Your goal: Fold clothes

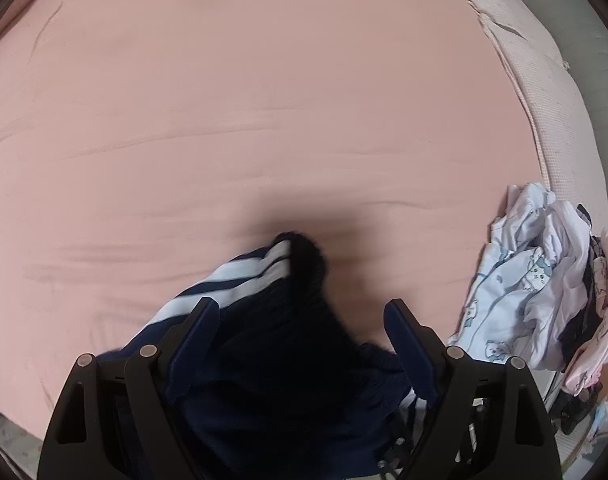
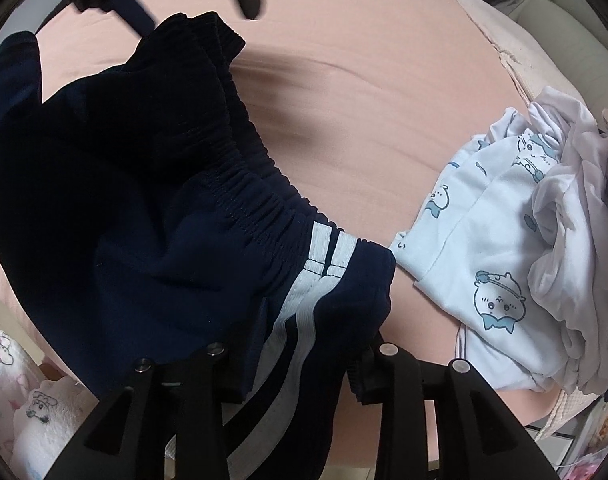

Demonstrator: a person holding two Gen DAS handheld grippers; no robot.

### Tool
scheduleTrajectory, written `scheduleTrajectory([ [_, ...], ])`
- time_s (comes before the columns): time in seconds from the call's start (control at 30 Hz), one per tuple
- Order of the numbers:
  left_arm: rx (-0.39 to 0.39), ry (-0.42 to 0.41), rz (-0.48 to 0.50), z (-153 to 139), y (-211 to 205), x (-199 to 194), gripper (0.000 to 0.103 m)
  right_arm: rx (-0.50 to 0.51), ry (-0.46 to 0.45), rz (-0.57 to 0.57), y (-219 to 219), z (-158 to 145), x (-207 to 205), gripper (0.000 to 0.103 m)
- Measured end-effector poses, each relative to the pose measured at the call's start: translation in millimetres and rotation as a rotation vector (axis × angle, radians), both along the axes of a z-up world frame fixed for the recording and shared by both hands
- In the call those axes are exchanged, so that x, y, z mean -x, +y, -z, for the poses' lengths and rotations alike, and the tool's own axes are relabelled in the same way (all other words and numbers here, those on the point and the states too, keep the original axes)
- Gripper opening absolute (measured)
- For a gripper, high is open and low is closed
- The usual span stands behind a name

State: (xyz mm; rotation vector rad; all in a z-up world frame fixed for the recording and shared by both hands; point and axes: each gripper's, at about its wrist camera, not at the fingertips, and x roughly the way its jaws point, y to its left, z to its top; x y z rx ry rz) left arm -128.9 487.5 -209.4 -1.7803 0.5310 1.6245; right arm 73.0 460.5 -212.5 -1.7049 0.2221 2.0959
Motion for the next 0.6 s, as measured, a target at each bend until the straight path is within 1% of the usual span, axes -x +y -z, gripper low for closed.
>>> scheduleTrajectory([
  [0.1,0.051,0.025,0.039,14.8,10.4,-7.3,0.084,0.004,0.007,0.001,0.6,-0.4,-2.0,0.035],
  [0.17,0.069,0.029,0.039,24.6,11.2,-8.5,0.084,0.011,0.019,0.004,1.5,-0.9,-4.9,0.036],
  [0.23,0.079,0.028,0.019,34.8,8.4,-6.6,0.084,0.018,0.030,0.007,2.4,-1.5,-7.7,0.036],
  [0.3,0.081,0.029,-0.027,43.0,-0.2,0.6,0.084,0.014,0.041,0.004,1.6,-2.3,-10.6,0.036],
  [0.37,0.043,0.006,-0.068,47.3,-10.2,8.3,0.083,0.011,0.050,0.001,1.0,-3.2,-13.2,0.036],
  [0.43,-0.007,-0.030,-0.102,50.1,-19.8,13.8,0.077,0.009,0.057,-0.002,0.4,-4.1,-15.6,0.037],
  [0.5,-0.042,-0.049,-0.120,50.4,-26.5,14.4,0.056,0.008,0.063,-0.003,0.3,-5.0,-17.3,0.037],
  [0.53,-0.060,-0.059,-0.129,50.5,-29.8,14.8,0.052,0.008,0.065,-0.002,0.5,-5.5,-17.9,0.038],
  [0.57,-0.078,-0.069,-0.138,50.6,-33.2,15.1,0.044,0.004,0.065,0.000,0.5,-6.4,-18.1,0.038],
  [0.6,-0.095,-0.079,-0.147,50.7,-36.5,15.5,0.038,0.001,0.065,0.002,0.4,-7.3,-18.3,0.040],
])
